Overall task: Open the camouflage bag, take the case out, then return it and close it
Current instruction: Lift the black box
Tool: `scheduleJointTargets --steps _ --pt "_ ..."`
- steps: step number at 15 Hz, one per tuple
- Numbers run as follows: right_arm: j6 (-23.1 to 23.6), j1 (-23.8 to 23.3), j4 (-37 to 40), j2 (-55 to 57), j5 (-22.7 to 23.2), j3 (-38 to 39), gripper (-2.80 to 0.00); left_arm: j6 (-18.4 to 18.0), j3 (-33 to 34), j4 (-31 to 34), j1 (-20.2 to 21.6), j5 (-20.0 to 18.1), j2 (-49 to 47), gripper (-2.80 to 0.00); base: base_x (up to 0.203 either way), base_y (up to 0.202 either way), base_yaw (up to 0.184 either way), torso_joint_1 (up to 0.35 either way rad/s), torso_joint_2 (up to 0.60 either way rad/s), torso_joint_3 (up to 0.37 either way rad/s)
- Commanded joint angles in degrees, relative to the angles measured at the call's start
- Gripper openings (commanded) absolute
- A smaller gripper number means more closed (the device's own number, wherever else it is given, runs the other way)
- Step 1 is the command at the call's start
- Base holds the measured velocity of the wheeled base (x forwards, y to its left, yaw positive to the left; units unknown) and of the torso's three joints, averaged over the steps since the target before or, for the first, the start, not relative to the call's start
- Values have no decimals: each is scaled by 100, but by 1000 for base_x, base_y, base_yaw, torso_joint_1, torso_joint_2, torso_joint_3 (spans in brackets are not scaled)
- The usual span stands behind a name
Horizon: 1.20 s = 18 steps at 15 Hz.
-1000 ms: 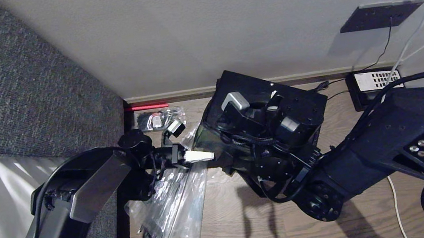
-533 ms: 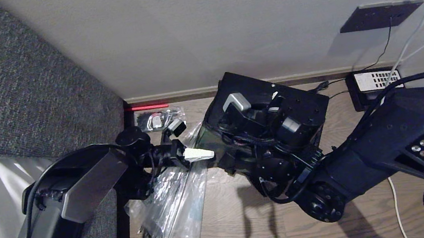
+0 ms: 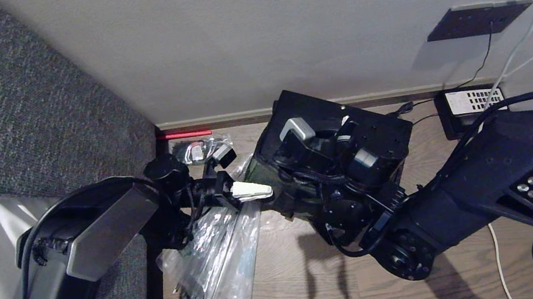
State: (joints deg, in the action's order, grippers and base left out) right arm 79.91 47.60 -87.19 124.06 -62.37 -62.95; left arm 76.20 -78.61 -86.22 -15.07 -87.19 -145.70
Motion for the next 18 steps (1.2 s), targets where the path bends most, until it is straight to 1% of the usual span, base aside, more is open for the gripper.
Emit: scheduleJointTargets --steps 1,2,3,10,11,15,18 --pt "42 -14 -48 30 -31 -7 -280 170 -129 -47 -114 -48 -75 0 0 0 0 0 0 0" --pt "42 -14 -48 39 -38 -16 -280 294 -102 -52 -152 -48 -115 0 0 0 0 0 0 0" --pt "42 -14 -48 39 -39 -33 -280 299 -80 -52 -163 -48 -156 0 0 0 0 0 0 0" --pt "-2 -14 -48 92 -39 -41 -280 185 82 -52 -294 -48 -256 0 0 0 0 0 0 0" --pt "-2 -14 -48 100 -39 -52 -280 260 57 -52 -313 -48 -283 0 0 0 0 0 0 0" --pt "-2 -23 -48 100 -39 -59 -280 276 -4 -44 -313 -48 -406 0 0 0 0 0 0 0" --pt "-2 -58 -48 127 -39 -57 -280 273 -301 -44 -313 -21 -534 0 0 0 0 0 0 0"
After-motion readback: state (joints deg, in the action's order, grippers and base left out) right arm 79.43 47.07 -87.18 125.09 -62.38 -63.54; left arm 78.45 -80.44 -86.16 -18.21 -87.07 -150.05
